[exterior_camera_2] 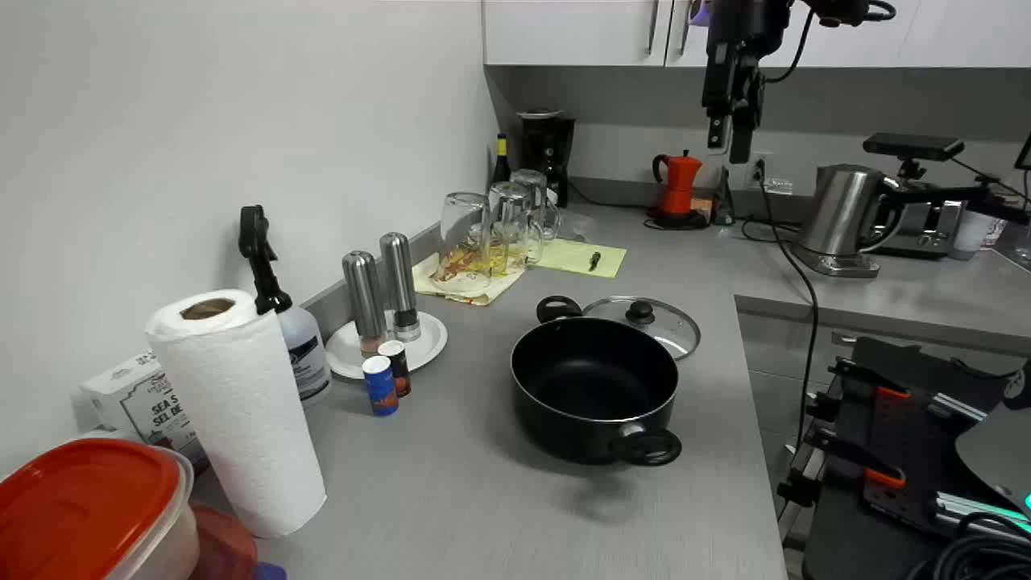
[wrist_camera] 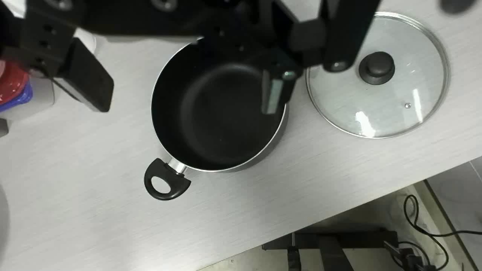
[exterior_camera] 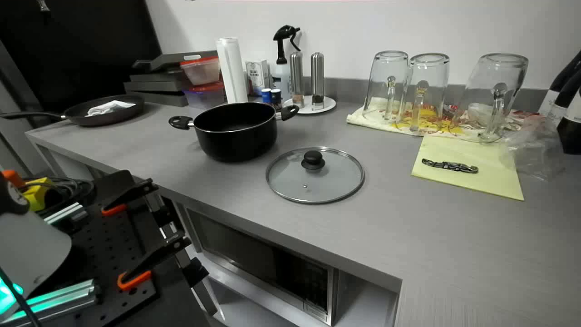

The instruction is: Put the lid on the black pot.

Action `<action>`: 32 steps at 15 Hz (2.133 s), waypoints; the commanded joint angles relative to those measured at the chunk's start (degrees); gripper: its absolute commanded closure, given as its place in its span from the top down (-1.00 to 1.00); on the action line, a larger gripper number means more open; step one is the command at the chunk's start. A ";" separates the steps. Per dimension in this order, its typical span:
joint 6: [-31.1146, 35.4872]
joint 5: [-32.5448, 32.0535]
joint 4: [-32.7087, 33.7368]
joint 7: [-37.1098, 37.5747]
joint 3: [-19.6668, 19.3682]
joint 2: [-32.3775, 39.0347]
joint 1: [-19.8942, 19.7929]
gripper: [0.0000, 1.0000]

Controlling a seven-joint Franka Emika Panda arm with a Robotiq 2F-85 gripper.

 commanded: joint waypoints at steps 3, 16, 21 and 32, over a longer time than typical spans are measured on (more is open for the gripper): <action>-0.16 0.23 0.19 -0.23 0.70 0.00 -0.82 1.00; 6.49 -2.46 1.96 1.88 -0.19 8.89 -4.74 1.00; 15.31 -5.64 2.26 6.09 -1.12 16.40 -7.40 1.00; 29.80 -12.91 5.85 20.09 -5.98 33.34 -8.95 1.00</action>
